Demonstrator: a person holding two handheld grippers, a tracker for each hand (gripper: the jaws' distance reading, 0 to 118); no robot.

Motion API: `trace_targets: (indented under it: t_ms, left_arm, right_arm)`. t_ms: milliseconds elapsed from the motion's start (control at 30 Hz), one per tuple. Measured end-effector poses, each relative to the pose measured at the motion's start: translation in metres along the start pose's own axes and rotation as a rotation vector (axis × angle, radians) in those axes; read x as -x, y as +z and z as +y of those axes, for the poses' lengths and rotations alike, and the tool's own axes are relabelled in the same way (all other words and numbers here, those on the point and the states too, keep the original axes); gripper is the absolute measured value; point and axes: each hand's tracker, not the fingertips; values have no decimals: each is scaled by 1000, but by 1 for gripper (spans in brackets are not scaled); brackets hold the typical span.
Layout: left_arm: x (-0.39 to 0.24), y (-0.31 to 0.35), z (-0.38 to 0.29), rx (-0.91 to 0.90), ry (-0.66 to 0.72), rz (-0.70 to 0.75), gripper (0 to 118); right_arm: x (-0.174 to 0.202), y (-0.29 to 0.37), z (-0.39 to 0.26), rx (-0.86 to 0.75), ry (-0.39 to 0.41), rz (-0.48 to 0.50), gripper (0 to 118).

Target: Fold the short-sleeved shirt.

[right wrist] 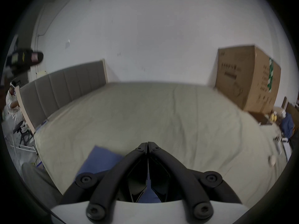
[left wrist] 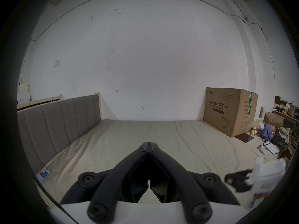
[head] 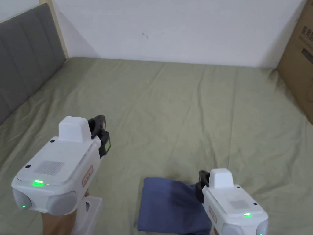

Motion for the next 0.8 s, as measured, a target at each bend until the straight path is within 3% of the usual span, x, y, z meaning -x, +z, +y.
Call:
trace_targets:
  t_ms: [167,367,433,467,533,567,600,667,800]
  left_arm:
    - [2,-7,-25,64,37,-31,0]
    - [-3,-22,-59,259,116,-106,5]
    - [-6,-34,-74,393,174,-134,24]
    - [-7,-41,-84,478,213,-155,39]
    - [-11,-57,-105,639,286,-179,50]
    - [-11,-66,-120,703,331,-188,65]
    - [-11,-72,-131,747,366,-197,88]
    - [-12,-83,-152,810,453,-215,111]
    - [-21,-97,-167,881,517,-256,112]
  right_arm:
    - [6,-43,-54,195,25,-29,0]
    - [24,-42,-61,156,123,-62,0]
    - [26,-40,-59,154,141,-60,0]
    - [25,-40,-60,151,138,-59,0]
    - [22,-38,-60,145,131,-48,0]
    - [22,-38,-60,144,126,-44,0]
    - [22,-38,-60,144,119,-46,0]
    - [22,-35,-57,145,114,-41,0]
    - [19,-33,-55,144,104,-29,0]
